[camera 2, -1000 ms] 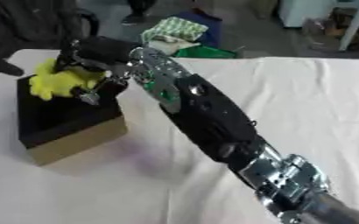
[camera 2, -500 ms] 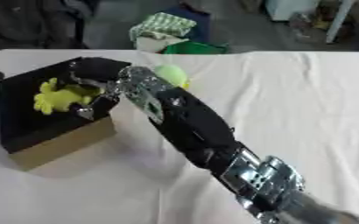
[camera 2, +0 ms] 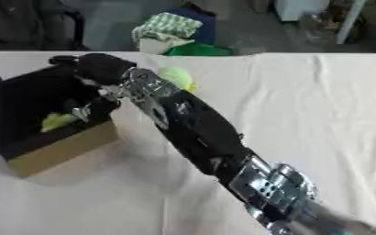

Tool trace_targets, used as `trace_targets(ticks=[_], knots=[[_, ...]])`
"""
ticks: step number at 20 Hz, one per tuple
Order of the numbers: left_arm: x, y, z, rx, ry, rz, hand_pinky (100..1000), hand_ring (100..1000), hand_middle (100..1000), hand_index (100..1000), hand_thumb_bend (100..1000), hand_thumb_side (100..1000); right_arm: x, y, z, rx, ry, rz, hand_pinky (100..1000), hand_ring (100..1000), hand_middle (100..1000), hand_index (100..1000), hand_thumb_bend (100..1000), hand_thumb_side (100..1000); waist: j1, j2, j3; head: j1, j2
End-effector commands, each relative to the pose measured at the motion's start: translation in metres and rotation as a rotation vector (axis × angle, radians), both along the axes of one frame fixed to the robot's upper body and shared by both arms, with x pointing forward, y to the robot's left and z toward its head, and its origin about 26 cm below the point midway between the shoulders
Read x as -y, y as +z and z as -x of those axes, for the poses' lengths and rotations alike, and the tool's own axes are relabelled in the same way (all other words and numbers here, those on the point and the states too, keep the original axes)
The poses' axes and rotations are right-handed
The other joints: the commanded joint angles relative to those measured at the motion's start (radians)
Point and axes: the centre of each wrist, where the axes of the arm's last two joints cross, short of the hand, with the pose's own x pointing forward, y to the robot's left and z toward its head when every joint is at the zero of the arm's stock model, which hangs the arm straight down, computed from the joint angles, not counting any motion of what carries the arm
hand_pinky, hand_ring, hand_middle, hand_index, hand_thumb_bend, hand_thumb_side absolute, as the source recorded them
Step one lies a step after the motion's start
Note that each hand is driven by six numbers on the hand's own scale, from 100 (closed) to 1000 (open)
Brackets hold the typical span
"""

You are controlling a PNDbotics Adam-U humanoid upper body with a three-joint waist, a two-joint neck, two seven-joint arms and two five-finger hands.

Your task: Pick up objects on the table and place them in the box.

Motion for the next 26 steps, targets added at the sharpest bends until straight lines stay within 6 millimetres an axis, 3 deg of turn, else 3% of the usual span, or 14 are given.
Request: trace_targets(ticks=[1,2,5,8,11,18,22,26], knots=[[0.0,0.008,0.003,0.034,-0.002,0.001,620,567,596,812,232,580,0.008,0.027,0.004,0.068,0.0,-0.074,845,771,976,1000,100,542,0.0,-0.021,-0.006,0.006,-0.005],[-0.001,0.008,0.003,0.033,0.002,0.0,620,567,595,812,238,576,0.011,0.032,0.006,0.074,0.002,-0.099,845,771,976,1000,100,444,-0.001,-0.022,-0.011,0.009,-0.004],[-0.006,0.006,0.002,0.025,0.022,-0.007,619,566,595,812,237,579,0.029,0.057,0.013,0.093,0.004,-0.152,847,763,963,1000,100,404,-0.006,-0.026,-0.034,0.029,-0.005],[-0.011,0.003,0.001,0.02,0.042,-0.018,618,565,594,811,236,582,0.056,0.074,0.018,0.068,-0.028,-0.144,855,767,966,996,100,423,-0.009,-0.026,-0.054,0.047,-0.008],[-0.015,0.002,0.0,0.015,0.057,-0.025,618,564,593,811,235,584,0.089,0.078,0.016,0.021,-0.117,-0.15,860,756,951,997,100,471,-0.006,-0.025,-0.068,0.058,-0.013],[-0.016,-0.002,-0.003,0.008,0.064,-0.031,615,562,592,811,231,588,0.149,0.04,-0.005,-0.143,-0.325,-0.177,868,751,938,1000,100,660,0.012,-0.021,-0.076,0.064,-0.02],[-0.016,-0.003,-0.004,0.006,0.061,-0.033,615,561,591,811,230,591,0.168,0.015,-0.014,-0.211,-0.417,-0.141,872,763,966,1000,100,699,0.025,-0.018,-0.072,0.059,-0.022],[-0.016,-0.005,-0.006,0.001,0.06,-0.033,614,561,590,811,229,593,0.175,-0.002,-0.019,-0.234,-0.47,-0.099,871,770,972,1000,100,728,0.036,-0.015,-0.071,0.057,-0.019]])
